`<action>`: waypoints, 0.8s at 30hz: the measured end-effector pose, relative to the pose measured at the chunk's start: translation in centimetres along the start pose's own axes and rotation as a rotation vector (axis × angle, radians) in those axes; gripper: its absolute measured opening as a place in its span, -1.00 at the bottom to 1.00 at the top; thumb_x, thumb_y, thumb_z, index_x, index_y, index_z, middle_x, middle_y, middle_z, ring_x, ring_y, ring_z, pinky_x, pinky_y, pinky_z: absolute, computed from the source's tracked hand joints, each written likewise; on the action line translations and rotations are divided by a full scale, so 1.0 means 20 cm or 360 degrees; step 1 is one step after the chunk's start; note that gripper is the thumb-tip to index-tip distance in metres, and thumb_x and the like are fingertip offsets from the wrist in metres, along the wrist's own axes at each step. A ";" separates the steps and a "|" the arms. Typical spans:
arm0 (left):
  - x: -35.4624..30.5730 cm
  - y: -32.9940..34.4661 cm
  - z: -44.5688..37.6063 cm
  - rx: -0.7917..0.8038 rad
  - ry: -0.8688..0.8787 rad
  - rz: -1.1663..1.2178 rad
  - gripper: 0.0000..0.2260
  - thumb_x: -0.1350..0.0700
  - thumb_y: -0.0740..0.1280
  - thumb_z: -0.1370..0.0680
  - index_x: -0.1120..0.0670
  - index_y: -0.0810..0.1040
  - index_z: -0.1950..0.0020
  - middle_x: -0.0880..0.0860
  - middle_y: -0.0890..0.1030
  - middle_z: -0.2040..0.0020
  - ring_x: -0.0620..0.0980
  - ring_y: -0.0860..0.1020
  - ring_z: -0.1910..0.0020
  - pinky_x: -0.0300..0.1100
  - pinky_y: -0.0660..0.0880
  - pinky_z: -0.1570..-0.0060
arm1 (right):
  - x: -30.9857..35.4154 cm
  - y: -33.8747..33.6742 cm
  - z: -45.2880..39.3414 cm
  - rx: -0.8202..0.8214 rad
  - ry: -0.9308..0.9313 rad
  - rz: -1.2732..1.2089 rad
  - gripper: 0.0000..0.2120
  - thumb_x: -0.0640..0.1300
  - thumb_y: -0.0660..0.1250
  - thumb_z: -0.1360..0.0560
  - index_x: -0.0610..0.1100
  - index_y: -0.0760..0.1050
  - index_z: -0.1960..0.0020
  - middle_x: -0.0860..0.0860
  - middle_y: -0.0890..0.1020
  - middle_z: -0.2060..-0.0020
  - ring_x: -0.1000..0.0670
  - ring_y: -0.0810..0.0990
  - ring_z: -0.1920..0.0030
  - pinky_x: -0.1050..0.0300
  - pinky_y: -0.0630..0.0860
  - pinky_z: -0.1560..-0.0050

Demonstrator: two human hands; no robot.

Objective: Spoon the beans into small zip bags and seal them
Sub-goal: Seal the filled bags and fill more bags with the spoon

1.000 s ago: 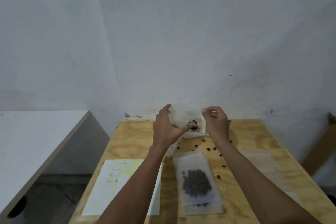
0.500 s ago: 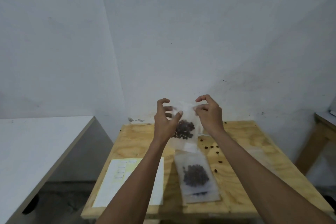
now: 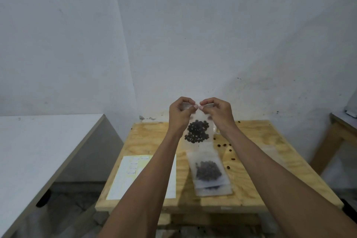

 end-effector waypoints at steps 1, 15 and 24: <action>0.00 0.00 0.01 -0.0009 0.0000 0.0029 -0.89 0.30 0.50 -0.48 0.25 0.61 0.04 0.10 0.64 0.18 0.03 0.62 0.18 -0.06 0.58 0.13 | 0.00 0.00 0.01 -0.0011 -0.0001 -0.0017 -0.93 -0.19 0.53 -0.45 -0.03 0.70 0.12 0.00 0.72 0.13 0.00 0.66 0.07 0.11 0.58 0.12; 0.07 -0.04 0.02 0.0033 -0.0109 0.0131 -0.83 0.44 0.41 -0.48 0.21 0.53 0.19 0.14 0.70 0.23 0.07 0.68 0.22 -0.10 0.61 0.10 | -0.05 -0.02 0.01 0.0003 0.0120 -0.0061 -0.76 -0.39 0.46 -0.44 -0.07 0.74 0.13 0.06 0.76 0.17 0.10 0.67 0.12 0.28 0.55 0.15; 0.10 -0.03 0.01 0.0228 -0.0192 0.0057 -0.83 0.41 0.29 -0.60 0.23 0.52 0.15 0.16 0.65 0.20 0.07 0.68 0.20 0.05 0.68 0.11 | -0.09 -0.04 -0.01 0.0048 0.0196 -0.0126 -0.67 -0.44 0.33 -0.50 -0.08 0.75 0.11 -0.03 0.77 0.12 -0.01 0.74 0.09 0.20 0.60 0.09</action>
Point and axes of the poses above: each hand's wrist, its own z-axis away from the middle knuckle, its own y-axis out of the palm, x = y × z, the point moved 10 cm from there along -z, towards the middle knuckle
